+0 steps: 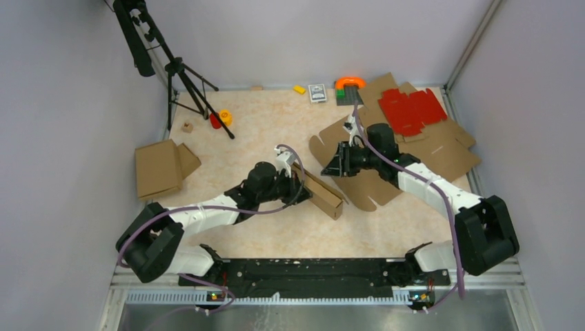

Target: Fold the paper box

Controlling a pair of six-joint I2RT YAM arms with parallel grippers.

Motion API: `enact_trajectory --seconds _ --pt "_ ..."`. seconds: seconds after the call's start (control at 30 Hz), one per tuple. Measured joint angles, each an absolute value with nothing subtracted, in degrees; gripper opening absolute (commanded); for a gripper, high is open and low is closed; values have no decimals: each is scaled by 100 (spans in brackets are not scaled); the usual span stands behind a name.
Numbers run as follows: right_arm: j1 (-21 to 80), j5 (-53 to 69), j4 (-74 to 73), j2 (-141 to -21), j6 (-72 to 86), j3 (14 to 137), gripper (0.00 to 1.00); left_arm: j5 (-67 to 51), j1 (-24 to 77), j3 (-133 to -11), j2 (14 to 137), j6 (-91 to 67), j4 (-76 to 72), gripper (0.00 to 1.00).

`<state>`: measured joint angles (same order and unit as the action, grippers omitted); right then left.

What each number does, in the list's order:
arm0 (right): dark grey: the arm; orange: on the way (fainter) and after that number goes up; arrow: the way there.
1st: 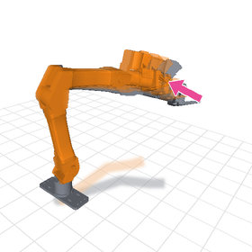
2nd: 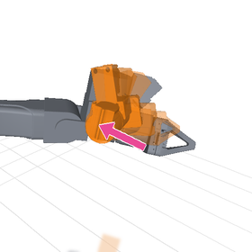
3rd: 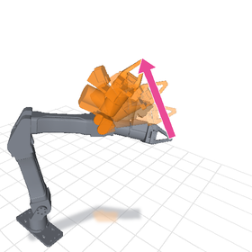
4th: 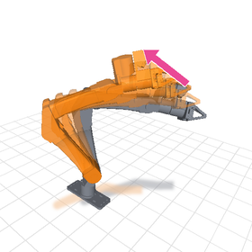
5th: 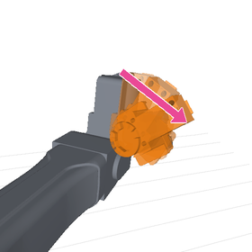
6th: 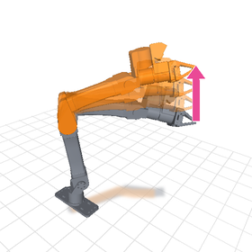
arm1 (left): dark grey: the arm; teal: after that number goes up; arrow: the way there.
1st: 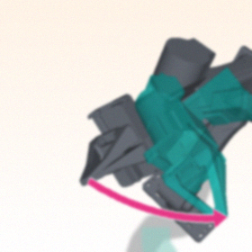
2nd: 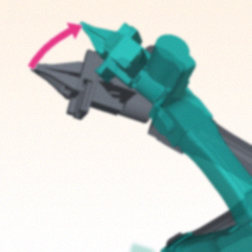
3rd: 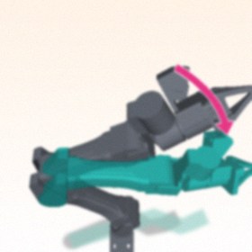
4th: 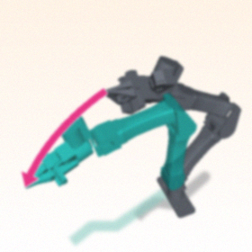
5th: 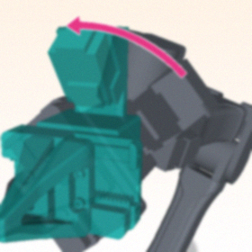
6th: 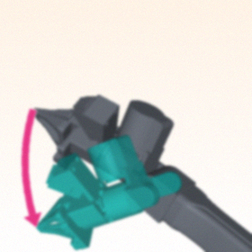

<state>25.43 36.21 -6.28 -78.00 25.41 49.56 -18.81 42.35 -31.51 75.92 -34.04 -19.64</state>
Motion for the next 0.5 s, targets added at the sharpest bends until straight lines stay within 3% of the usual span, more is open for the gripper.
enact_trajectory --seconds 0.33,0.5 --pt "2539 4241 -561 -7690 2596 4781 67 -1905 4202 -3267 7644 -3323 -1964 2" --pt "2759 3848 -1267 -7575 2053 4895 70 -1916 4198 -3269 7666 -3306 -1968 2"
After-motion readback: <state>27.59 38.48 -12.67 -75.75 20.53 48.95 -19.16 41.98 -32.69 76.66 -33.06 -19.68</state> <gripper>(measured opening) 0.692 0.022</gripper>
